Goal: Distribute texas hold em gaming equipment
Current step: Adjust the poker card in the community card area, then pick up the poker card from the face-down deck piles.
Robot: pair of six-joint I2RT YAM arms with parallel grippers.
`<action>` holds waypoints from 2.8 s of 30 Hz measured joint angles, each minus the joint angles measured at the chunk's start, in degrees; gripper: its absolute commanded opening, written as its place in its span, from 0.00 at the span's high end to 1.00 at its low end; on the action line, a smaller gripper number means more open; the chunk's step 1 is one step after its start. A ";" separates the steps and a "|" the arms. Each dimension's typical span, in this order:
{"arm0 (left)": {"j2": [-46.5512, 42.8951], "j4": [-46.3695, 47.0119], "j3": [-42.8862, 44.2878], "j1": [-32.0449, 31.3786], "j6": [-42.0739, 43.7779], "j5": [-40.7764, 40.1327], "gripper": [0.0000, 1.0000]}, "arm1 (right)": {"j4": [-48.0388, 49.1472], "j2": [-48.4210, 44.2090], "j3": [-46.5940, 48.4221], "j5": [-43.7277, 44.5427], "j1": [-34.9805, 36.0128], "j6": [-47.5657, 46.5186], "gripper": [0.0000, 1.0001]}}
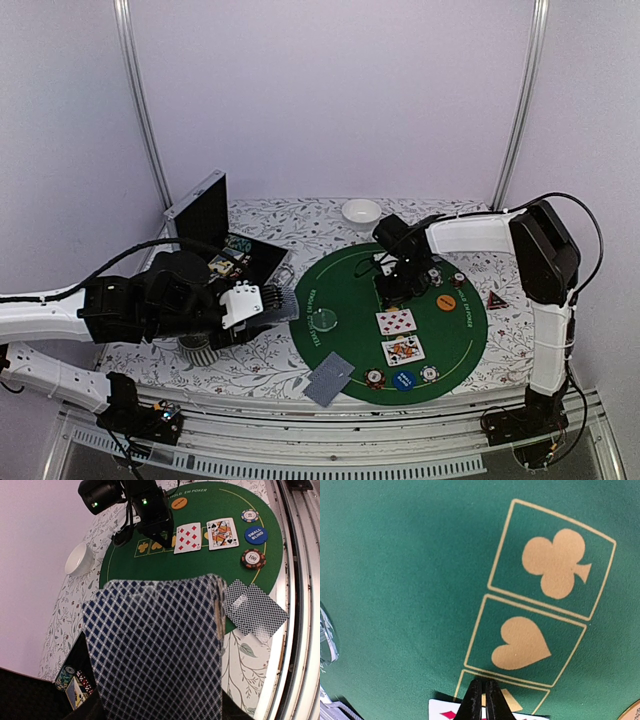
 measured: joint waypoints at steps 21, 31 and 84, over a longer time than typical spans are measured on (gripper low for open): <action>0.15 0.00 -0.02 0.00 0.13 0.00 0.46 | 1.57 -3.76 -5.01 0.17 2.12 3.69 0.84; -0.13 0.00 -0.02 0.00 0.13 0.02 0.46 | 1.40 -12.68 -8.83 2.03 -2.40 4.44 0.86; 0.35 0.00 -0.04 0.00 0.42 0.04 0.47 | 22.45 -28.37 -4.87 -12.24 21.09 1.51 0.01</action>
